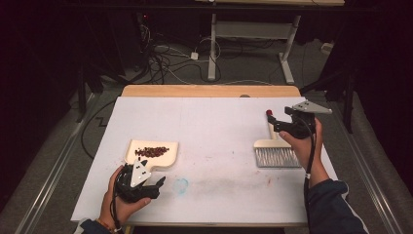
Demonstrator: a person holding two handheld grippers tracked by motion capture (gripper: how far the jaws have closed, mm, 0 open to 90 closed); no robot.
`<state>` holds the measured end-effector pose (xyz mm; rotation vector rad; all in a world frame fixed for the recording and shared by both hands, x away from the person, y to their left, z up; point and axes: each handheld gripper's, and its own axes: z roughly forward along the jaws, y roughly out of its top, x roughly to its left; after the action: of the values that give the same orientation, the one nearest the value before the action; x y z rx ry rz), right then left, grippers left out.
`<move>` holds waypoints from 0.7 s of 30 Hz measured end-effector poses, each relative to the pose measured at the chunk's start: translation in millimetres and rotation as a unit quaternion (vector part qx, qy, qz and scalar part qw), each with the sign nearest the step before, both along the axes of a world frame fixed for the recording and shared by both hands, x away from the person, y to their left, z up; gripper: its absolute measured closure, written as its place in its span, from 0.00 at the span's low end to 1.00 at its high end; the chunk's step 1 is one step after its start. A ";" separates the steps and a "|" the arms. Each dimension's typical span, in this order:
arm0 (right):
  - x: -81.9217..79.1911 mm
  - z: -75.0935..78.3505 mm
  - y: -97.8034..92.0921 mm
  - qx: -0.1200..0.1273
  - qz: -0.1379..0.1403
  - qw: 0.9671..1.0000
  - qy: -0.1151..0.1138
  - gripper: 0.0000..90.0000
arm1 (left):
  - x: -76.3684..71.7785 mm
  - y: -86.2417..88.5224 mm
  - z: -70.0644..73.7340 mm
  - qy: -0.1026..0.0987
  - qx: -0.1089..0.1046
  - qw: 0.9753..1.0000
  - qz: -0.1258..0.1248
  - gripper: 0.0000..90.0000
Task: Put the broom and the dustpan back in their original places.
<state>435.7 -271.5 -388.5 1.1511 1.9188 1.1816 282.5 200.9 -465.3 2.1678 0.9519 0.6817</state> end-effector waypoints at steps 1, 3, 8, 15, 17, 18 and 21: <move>-2.0 1.7 -0.7 0.003 0.000 1.000 -0.003 0.29 | 0.1 -0.5 -0.3 0.001 0.002 1.000 -0.001 0.23; -6.2 5.2 -1.5 0.005 -0.003 1.000 -0.009 0.28 | 0.3 -1.7 -0.8 0.002 0.002 1.000 -0.003 0.23; -15.7 11.8 -1.4 0.004 0.009 1.000 -0.019 0.28 | 0.6 -3.5 -1.4 0.005 0.002 1.000 -0.011 0.22; -26.5 16.2 -1.4 0.005 0.025 0.999 -0.027 0.27 | 0.6 -4.0 -1.7 0.004 0.003 1.000 -0.009 0.22; -29.2 16.8 -0.5 0.001 0.032 0.999 -0.028 0.27 | 0.5 -3.9 -1.8 0.004 0.003 1.000 -0.009 0.22; -30.7 17.0 0.2 -0.003 0.033 0.999 -0.026 0.27 | 0.6 -4.1 -2.0 0.004 0.004 1.000 -0.009 0.22; -35.8 18.1 1.1 -0.013 0.035 0.999 -0.034 0.27 | 0.6 -5.2 -3.0 0.007 0.010 1.000 -0.011 0.22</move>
<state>399.9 -270.4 -370.3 1.0234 1.9318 1.2138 283.2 195.6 -468.3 2.1996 0.9319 0.6684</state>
